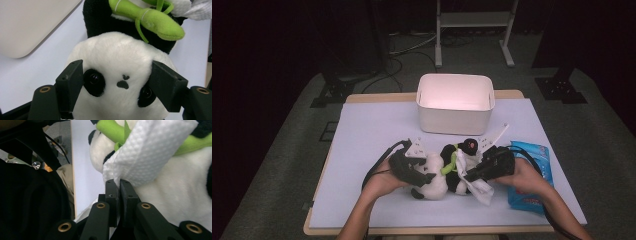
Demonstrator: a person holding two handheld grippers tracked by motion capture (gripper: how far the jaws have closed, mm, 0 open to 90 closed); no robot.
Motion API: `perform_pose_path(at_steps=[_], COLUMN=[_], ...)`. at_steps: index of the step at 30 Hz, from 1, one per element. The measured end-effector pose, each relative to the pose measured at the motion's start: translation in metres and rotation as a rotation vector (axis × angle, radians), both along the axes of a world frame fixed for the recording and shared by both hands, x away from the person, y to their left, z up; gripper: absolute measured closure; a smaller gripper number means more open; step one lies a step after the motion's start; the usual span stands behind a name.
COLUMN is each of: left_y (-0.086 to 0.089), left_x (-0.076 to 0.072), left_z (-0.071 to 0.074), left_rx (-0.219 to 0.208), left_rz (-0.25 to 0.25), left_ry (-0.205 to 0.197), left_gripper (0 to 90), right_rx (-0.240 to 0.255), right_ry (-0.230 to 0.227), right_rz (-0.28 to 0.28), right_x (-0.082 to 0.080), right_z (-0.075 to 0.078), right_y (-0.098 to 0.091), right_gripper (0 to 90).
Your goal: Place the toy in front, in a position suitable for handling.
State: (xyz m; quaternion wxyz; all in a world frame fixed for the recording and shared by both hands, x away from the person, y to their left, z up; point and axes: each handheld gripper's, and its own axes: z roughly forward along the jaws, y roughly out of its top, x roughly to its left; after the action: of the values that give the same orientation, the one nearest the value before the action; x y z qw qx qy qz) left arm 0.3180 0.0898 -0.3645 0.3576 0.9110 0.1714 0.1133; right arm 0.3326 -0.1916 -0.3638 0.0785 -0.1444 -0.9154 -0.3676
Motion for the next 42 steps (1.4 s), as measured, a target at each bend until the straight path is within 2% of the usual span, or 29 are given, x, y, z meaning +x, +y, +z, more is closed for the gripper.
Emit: perform_pose_path(at_steps=[9, 12, 16, 21, 29, 32, 36, 39, 42], left_y=[0.002, 0.002, 0.004, 0.003, 0.004, 0.004, 0.003, 0.004, 0.004], left_x=[-0.002, -0.003, -0.002, -0.003, -0.003, -0.003, -0.003, -0.003, -0.003], left_z=[-0.001, -0.001, -0.002, -0.003, -0.003, -0.003, -0.003, -0.003, -0.003], left_rx=[-0.027, -0.032, -0.045, -0.036, -0.037, -0.034, -0.033, -0.034, -0.035], left_rz=[-0.019, -0.025, -0.032, -0.035, -0.041, -0.044, -0.043, -0.042, -0.040], left_ry=[0.017, 0.016, 0.021, 0.019, 0.022, 0.021, 0.023, 0.023, 0.024], left_gripper=[25.1, 23.6, 22.9, 20.3, 19.8, 19.4, 19.4, 19.4, 19.3], right_rx=[0.063, 0.081, 0.110, 0.133, 0.096, 0.065, 0.059, 0.056, 0.031], right_ry=[-0.020, -0.043, -0.079, -0.106, -0.145, -0.148, -0.139, -0.132, -0.125], right_rz=[-0.064, -0.087, -0.121, -0.177, -0.282, -0.341, -0.405, -0.441, -0.476], right_x=[0.004, 0.004, 0.003, -0.001, -0.010, -0.014, -0.019, -0.021, -0.022], right_z=[0.008, 0.014, 0.022, 0.033, 0.037, 0.031, 0.021, 0.015, 0.008], right_y=[-0.014, -0.020, -0.032, -0.057, -0.097, -0.117, -0.140, -0.154, -0.163], right_gripper=[84.7, 84.7, 84.7, 84.7, 84.6, 84.3, 84.3, 84.3, 83.6])
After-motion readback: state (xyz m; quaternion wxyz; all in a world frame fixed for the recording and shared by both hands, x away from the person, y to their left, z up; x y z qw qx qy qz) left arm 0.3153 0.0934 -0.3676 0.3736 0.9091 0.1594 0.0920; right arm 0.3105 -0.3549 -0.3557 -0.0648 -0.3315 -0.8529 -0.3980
